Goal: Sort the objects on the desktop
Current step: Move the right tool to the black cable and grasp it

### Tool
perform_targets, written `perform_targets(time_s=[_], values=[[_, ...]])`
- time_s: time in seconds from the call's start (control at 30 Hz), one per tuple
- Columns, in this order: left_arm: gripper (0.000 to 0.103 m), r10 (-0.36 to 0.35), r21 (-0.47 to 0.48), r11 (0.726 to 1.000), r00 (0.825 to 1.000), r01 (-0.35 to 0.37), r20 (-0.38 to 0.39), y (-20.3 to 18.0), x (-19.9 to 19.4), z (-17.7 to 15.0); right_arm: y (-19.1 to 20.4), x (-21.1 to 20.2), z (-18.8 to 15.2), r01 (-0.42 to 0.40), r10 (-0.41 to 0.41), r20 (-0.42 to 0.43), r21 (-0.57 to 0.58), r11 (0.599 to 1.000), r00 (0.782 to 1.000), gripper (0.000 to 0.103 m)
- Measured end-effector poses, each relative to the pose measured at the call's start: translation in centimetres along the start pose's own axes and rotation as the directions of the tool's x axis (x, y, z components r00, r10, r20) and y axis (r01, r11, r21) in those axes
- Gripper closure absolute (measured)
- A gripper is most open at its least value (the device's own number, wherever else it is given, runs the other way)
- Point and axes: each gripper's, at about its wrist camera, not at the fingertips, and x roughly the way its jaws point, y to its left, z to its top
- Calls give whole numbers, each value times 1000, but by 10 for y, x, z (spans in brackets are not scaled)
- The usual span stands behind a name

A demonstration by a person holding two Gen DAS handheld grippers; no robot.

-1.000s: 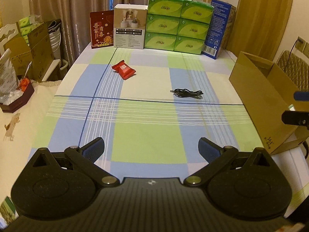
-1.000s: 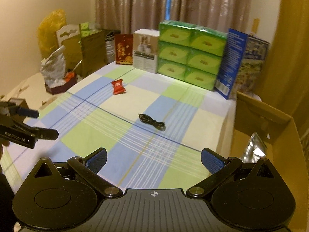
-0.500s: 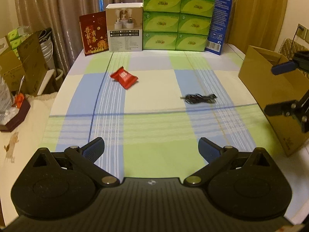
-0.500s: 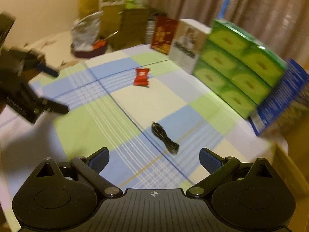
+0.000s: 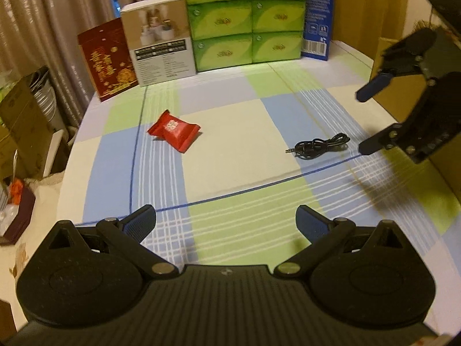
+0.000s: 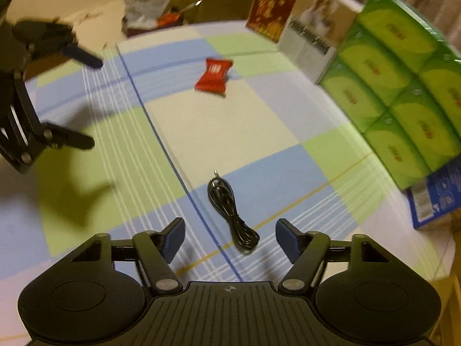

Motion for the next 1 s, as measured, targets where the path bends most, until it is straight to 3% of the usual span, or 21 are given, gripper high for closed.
perform_targets(time_s=[0.13, 0.53, 0.93, 1.0], values=[[2, -33, 6, 999, 999, 33, 4, 6, 12, 5, -2, 21, 1, -14, 11, -50, -60, 998, 999, 49], [1, -68, 83, 994, 998, 66, 17, 16, 33, 16, -8, 48, 9, -77, 63, -97, -148, 986, 993, 67], [2, -107, 100, 989, 994, 107, -5, 24, 46, 17, -5, 46, 6, -92, 81, -90, -126, 988, 993, 94], [2, -109, 87, 990, 994, 110, -22, 24, 48, 18, -3, 45, 7, -90, 82, -83, -100, 991, 993, 95]])
